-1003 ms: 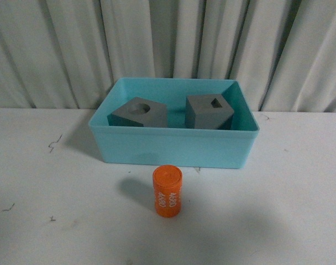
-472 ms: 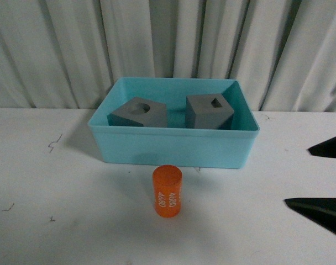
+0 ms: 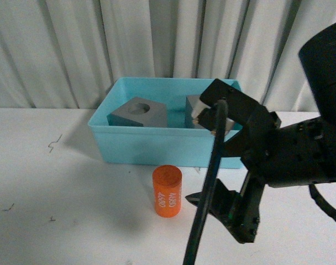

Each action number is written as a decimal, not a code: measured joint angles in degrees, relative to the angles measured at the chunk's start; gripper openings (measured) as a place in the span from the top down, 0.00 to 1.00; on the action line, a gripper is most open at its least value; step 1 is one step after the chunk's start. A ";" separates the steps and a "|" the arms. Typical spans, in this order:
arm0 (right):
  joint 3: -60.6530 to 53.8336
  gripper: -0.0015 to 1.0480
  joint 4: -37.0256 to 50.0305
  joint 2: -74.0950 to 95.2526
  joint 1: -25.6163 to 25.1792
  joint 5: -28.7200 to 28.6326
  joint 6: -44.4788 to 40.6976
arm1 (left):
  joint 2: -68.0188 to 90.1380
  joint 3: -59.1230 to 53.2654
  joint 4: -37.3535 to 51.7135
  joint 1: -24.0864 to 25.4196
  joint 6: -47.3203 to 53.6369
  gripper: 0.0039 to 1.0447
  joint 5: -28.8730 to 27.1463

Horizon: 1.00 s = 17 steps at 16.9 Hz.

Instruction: Place gray and orange parts in blue box

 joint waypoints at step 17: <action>13.05 0.06 2.38 15.96 6.49 4.09 6.91 | 0.00 0.00 0.00 0.00 0.00 0.06 0.00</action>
